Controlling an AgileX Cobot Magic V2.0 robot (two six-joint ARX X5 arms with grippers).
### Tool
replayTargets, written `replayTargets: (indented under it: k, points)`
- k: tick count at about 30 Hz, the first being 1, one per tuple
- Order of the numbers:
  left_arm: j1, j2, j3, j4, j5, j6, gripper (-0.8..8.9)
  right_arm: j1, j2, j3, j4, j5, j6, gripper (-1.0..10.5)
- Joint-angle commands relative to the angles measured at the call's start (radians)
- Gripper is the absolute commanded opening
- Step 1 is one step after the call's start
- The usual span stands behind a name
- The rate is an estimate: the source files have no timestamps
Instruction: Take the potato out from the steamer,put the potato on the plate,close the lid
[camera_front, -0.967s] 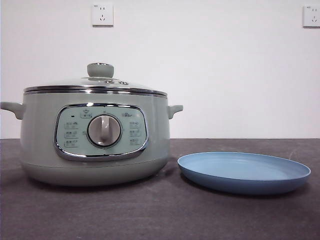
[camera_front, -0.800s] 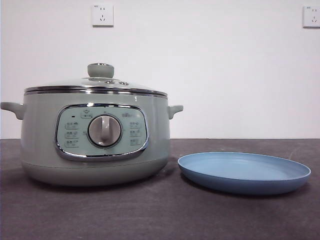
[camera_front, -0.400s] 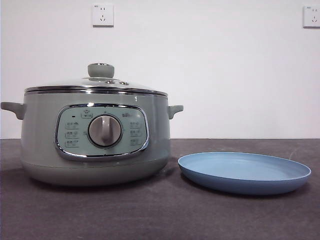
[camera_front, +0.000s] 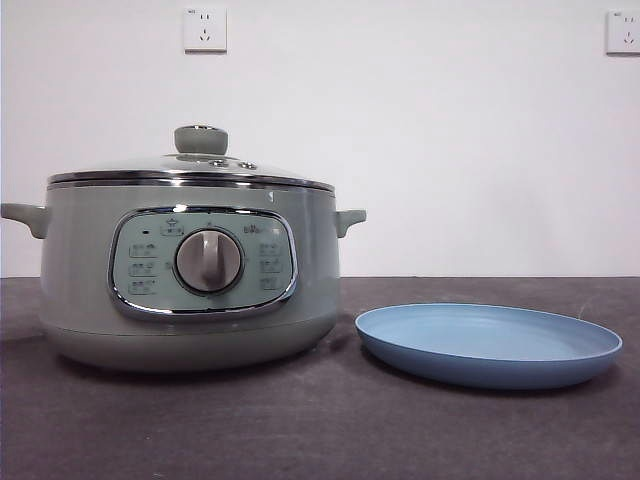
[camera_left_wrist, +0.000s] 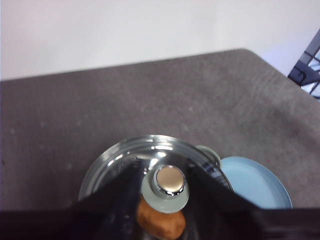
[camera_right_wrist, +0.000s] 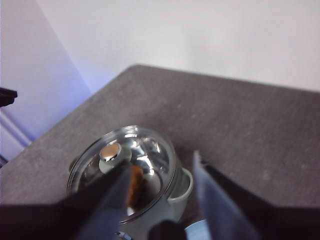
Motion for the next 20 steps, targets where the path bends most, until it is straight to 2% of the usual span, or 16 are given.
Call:
replayTargets:
  k: [1,10,14,20]
  points:
    - [-0.021,0.032,0.003,-0.003,0.005,0.018,5.07,0.008,0.013,0.011,-0.003,-0.001,-0.011,5.4]
    - [-0.12,0.156,0.003,0.06,-0.005,0.018,5.01,0.008,0.016,0.011,-0.002,0.0,-0.01,5.4]
    - [-0.167,0.217,0.003,0.112,-0.077,0.018,4.99,0.011,0.016,0.011,-0.008,0.036,-0.01,5.4]
    - [-0.224,0.302,0.003,0.1,-0.179,0.019,4.99,0.037,0.016,0.011,-0.043,0.088,-0.011,5.4]
